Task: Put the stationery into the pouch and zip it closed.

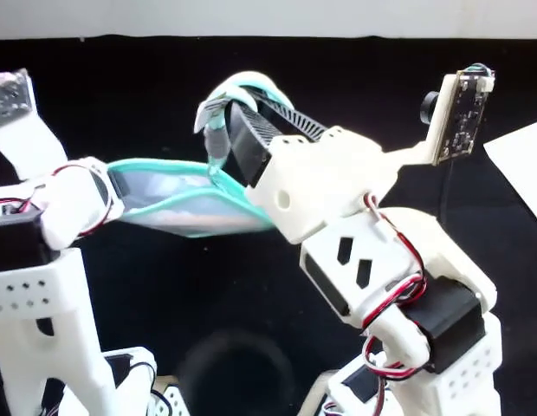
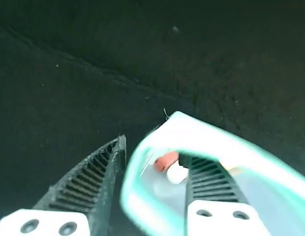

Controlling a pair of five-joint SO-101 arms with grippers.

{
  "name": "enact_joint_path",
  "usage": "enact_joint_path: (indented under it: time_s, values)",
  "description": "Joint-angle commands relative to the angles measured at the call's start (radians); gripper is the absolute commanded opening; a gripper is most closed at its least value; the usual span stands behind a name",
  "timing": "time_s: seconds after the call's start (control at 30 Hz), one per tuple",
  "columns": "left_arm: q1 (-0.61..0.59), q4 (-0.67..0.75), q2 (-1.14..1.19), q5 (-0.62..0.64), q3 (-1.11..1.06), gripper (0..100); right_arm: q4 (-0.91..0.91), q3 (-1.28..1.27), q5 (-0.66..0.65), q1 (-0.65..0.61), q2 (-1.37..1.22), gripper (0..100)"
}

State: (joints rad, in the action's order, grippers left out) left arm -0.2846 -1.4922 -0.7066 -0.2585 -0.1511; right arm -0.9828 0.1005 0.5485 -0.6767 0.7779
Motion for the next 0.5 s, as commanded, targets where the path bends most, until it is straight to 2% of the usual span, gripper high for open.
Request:
enact_joint_path:
  time_s: [0.0, 0.27, 0.4, 0.47]
  values:
    - [0.018, -0.066, -0.010, -0.006, 0.159, 20, 0.001, 0.007, -0.012, 0.022, 0.019, 0.7]
    - [0.019, -0.256, -0.012, -0.006, 0.397, 20, 0.004, -0.090, -0.012, 0.022, 0.027, 0.7]
    - [0.028, -0.269, -0.031, -0.008, 0.401, 20, 0.005, -0.110, -0.012, 0.022, 0.054, 0.7]
    - [0.090, -0.269, -0.070, -0.008, 0.401, 20, 0.005, -0.111, -0.012, 0.022, 0.056, 0.7]
